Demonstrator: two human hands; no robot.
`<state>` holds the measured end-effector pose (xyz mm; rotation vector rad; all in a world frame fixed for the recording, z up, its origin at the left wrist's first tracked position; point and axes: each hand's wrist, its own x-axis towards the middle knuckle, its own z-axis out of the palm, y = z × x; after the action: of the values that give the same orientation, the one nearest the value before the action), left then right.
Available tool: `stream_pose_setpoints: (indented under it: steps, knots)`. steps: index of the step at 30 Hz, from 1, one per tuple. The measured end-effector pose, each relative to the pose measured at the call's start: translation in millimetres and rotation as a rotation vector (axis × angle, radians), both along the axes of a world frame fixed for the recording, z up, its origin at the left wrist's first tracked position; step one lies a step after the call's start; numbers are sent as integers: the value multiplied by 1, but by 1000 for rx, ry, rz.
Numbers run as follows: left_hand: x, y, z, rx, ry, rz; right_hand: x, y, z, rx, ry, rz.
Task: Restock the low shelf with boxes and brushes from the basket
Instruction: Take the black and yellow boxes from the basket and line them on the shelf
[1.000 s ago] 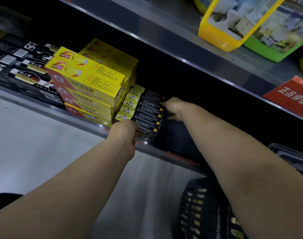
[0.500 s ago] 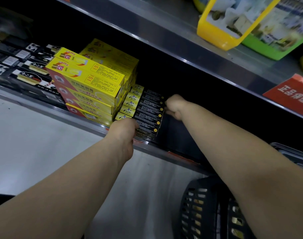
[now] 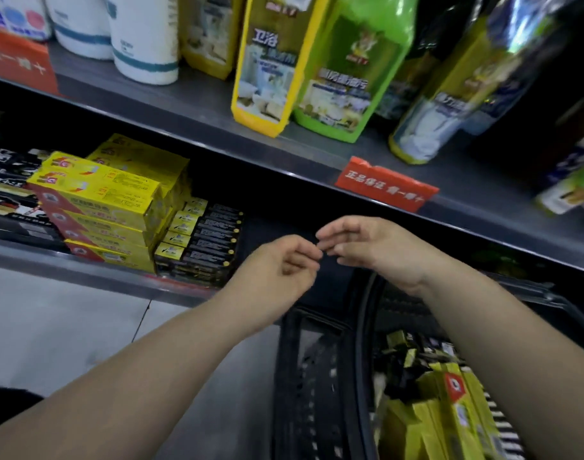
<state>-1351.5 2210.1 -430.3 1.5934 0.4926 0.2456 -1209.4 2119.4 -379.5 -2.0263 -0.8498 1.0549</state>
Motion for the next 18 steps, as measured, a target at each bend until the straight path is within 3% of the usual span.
stream_pose_setpoints:
  steps: [4,9,18]
  knots:
    - [1,-41,18,255,-50,-216,1,-72,13,30,10,-108]
    - [3,-88,20,390,-19,-393,4,-156,0,-28,16,-190]
    - [28,-158,20,498,62,-679,37,-303,-69,-597,-278,-187]
